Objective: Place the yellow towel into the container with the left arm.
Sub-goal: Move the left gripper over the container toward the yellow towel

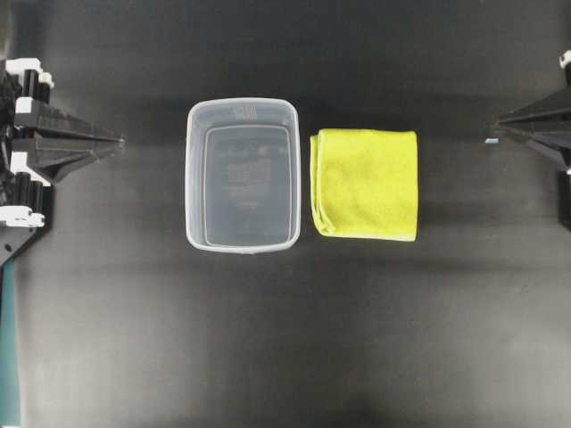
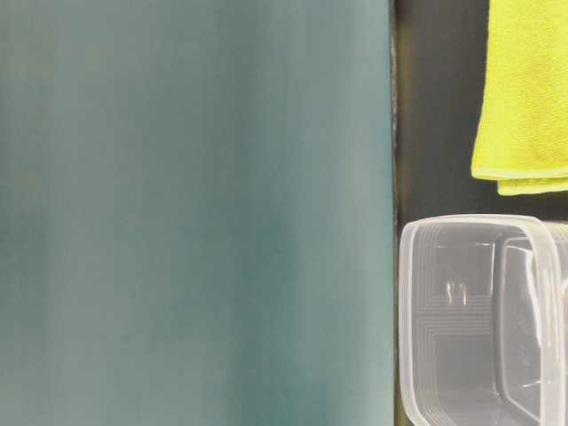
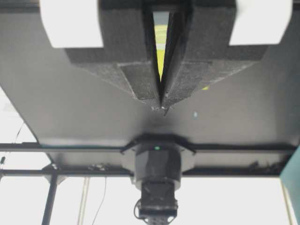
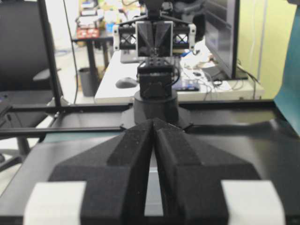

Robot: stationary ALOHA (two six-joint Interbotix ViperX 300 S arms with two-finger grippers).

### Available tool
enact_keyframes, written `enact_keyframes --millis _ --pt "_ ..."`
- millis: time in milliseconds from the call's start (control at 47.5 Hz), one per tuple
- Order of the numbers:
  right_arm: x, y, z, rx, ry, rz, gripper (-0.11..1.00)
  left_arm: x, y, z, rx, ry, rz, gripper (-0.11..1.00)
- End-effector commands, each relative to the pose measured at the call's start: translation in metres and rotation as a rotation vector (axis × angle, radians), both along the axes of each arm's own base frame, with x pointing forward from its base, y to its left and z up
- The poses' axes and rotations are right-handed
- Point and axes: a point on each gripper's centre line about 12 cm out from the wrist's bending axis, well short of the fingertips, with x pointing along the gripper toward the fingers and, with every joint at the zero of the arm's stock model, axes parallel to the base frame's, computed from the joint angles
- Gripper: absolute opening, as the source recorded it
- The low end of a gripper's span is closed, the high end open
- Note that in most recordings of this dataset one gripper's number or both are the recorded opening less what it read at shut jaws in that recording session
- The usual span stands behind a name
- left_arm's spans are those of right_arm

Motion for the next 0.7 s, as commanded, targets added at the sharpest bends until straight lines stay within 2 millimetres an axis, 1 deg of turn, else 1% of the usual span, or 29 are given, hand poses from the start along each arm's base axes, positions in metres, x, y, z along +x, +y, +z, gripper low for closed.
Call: enact_keyframes --millis 0,21,84,169,337,442,674 --pt "0.003 -0.002 0.006 0.021 -0.018 -0.008 0.01 0.013 0.005 0.006 0.000 0.081 0.022 0.06" --pt "0.002 -0.002 0.006 0.029 -0.020 -0.010 0.01 0.017 0.006 0.006 -0.007 0.112 0.024 0.06" --pt "0.001 -0.003 0.007 0.050 -0.022 -0.012 0.01 0.028 0.007 0.011 -0.017 0.196 0.031 0.00" --pt "-0.001 -0.003 0.008 0.067 -0.011 -0.010 0.01 0.043 0.008 0.016 -0.015 0.273 0.035 0.00" --pt "-0.005 -0.003 0.002 0.080 0.061 -0.011 0.01 0.080 0.010 0.026 -0.014 0.380 0.041 0.00" --pt "-0.009 -0.003 -0.003 0.082 0.125 -0.014 0.01 0.104 0.012 0.025 -0.016 0.472 0.045 0.00" --pt "-0.021 -0.002 -0.003 0.081 0.200 -0.012 0.01 0.164 0.014 0.019 -0.015 0.685 0.052 0.00"
